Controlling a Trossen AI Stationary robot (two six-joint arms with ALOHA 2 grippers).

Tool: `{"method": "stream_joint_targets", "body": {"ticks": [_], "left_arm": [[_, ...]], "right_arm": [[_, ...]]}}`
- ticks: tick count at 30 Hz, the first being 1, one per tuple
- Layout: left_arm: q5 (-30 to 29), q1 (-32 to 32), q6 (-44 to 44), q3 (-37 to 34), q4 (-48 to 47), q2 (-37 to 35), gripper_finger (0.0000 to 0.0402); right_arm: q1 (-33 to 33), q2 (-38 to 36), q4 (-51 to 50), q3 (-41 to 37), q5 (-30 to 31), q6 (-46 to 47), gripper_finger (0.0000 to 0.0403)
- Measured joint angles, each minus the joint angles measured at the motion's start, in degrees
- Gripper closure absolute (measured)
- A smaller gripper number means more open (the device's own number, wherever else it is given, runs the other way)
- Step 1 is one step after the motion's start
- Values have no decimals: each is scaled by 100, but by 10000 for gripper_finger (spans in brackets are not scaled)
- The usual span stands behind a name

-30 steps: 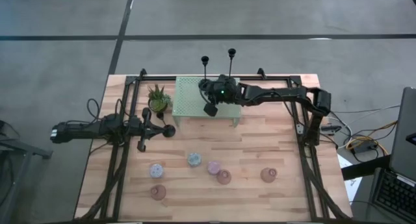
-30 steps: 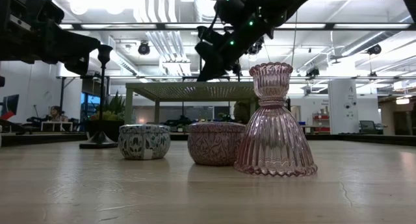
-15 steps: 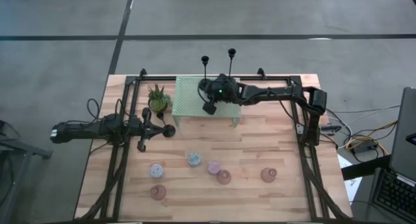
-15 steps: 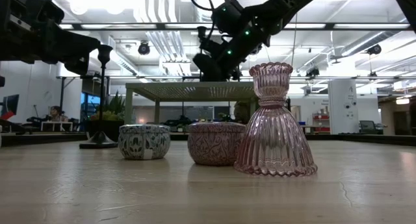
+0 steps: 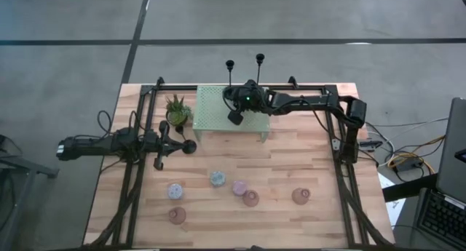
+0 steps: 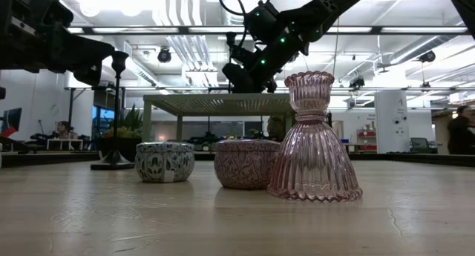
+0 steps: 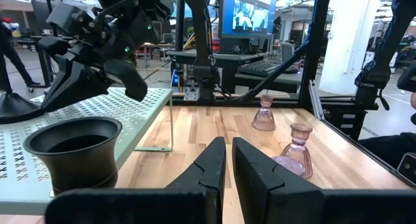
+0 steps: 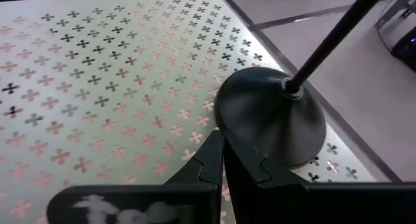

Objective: Pick & Place candle stick holders
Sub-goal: Put the bottom black candle holder on the shelf, then put the black candle holder on the shelf

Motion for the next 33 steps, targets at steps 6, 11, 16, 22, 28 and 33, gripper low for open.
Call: {"method": "stream_joint_targets", "body": {"ticks": [6,11,16,22,28,33], "left_arm": [[-2,1,-2,0,1,0,367],[-2,0,0,0,1,0,367],[-2,1,0,-1,-1,0,367],[-1,1,-1,0,-1,0,367],[-2,2,0,0,-1,0,367],[-2,1,0,0,1,-2,367]], "right_arm": [[204,-26,-39,0,-24,8,394],[480,-200,-47,0,-35,-22,394],[805,-587,-81,-82,-804,-148,394],[1373,-1397,76,-470,-1450,-117,394],[2135,-2492,886,-1405,-1452,-21,394],[2737,-3449,1745,-2475,-1302,176,394]]}}
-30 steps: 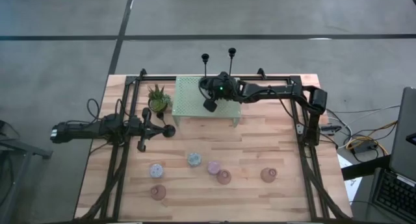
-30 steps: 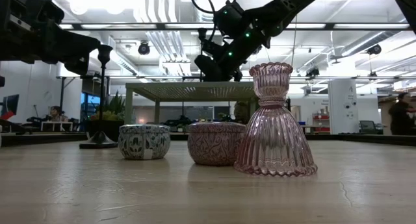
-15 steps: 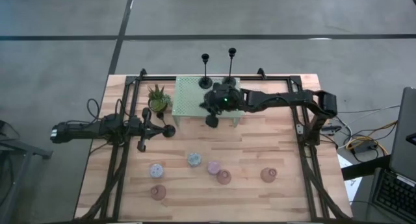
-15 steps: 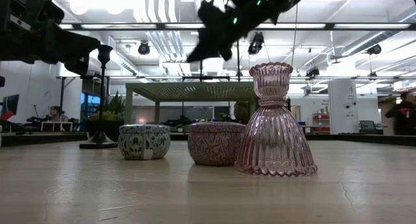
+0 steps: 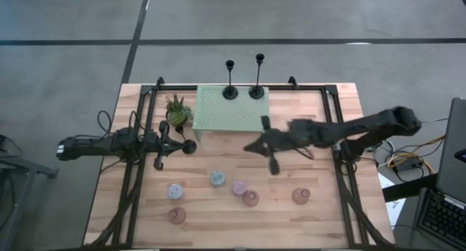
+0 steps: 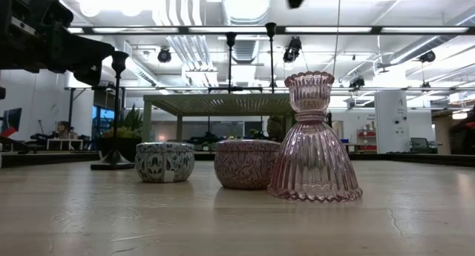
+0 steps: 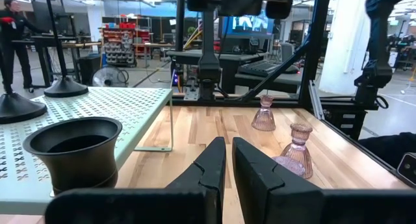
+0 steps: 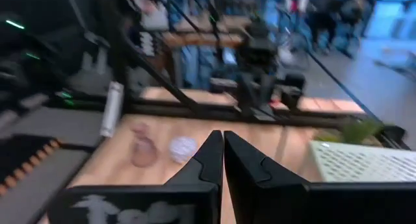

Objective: Pick & Place candle stick holders
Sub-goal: Put the black candle holder on the shelf

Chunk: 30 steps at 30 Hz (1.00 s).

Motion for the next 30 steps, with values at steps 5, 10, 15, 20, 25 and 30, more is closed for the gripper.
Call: {"method": "stream_joint_targets", "body": {"ticks": [5,10,15,20,25,30], "left_arm": [[2,-1,-1,0,0,-2,367],[0,-1,0,0,0,-2,367],[1,-1,0,-2,0,-2,367],[0,-1,0,-1,0,-2,367],[1,-1,-2,-1,0,-2,367],[2,-1,0,-2,-1,-2,367]], "right_arm": [[493,-948,647,-1025,492,-14,394],[868,-1842,627,-1909,865,-6,394],[1044,-2789,638,-2709,866,208,394],[1046,-3624,664,-3339,885,257,394],[1046,-4297,657,-3906,885,253,394],[1045,-4880,656,-4291,887,143,394]]}}
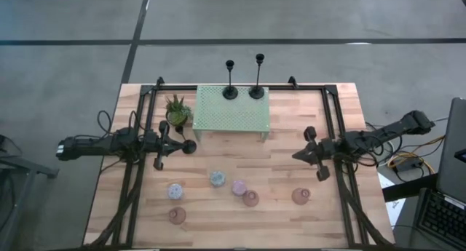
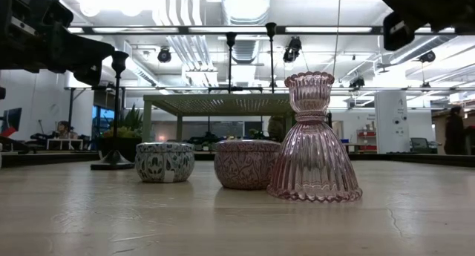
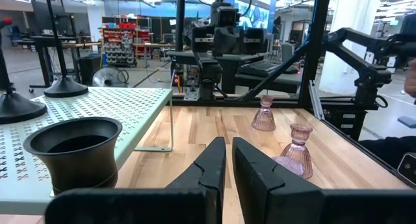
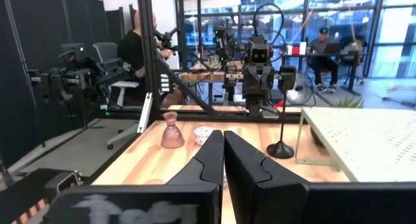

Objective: Pick & Place candle stick holders
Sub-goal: Put the black candle holder on the shelf

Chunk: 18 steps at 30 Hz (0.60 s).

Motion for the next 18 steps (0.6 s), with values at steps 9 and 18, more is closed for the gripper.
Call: {"method": "stream_joint_targets", "body": {"ticks": [9,18], "left_arm": [[-1,0,-1,2,0,0,367],[0,0,0,2,2,0,367]], "right_arm": [[-1,-852,-144,-309,9,-670,394],[-1,-1505,-1049,-305,11,-664,394]]}}
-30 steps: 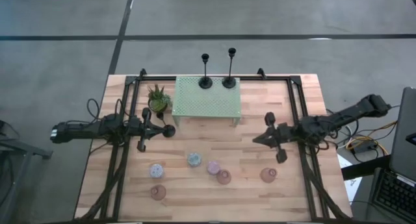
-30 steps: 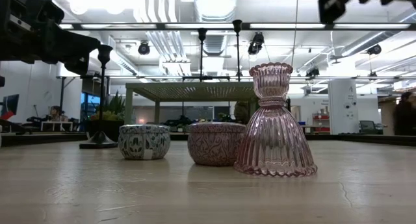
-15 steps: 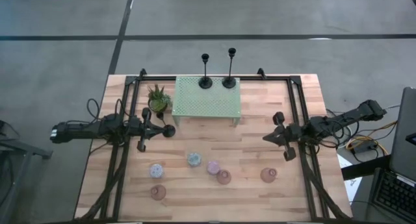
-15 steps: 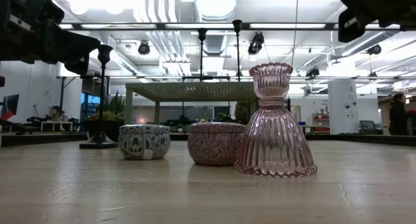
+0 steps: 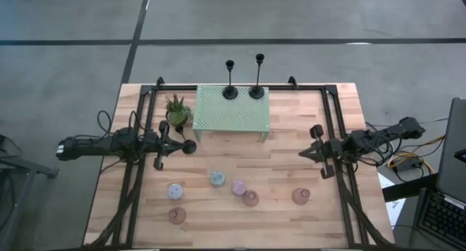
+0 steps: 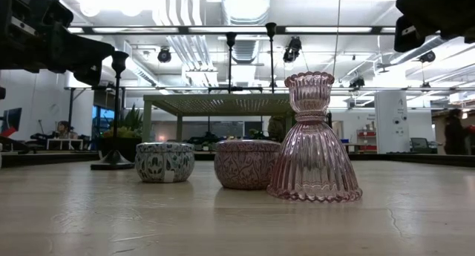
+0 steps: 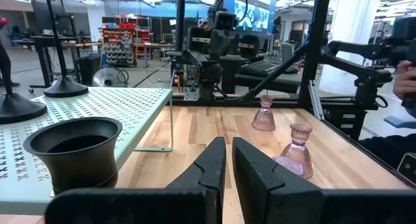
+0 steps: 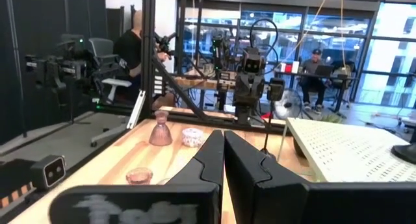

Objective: Pick & Place candle stick holders
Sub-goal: Put the black candle holder on the shelf

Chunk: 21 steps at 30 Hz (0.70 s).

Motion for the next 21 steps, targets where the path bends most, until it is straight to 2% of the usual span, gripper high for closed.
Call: {"method": "stream_joint_targets", "body": {"ticks": [21], "left_arm": [[-13,1,-41,-1,9,0,367]], "right_arm": [[-2,-141,-90,-22,-2,-129,394]]}}
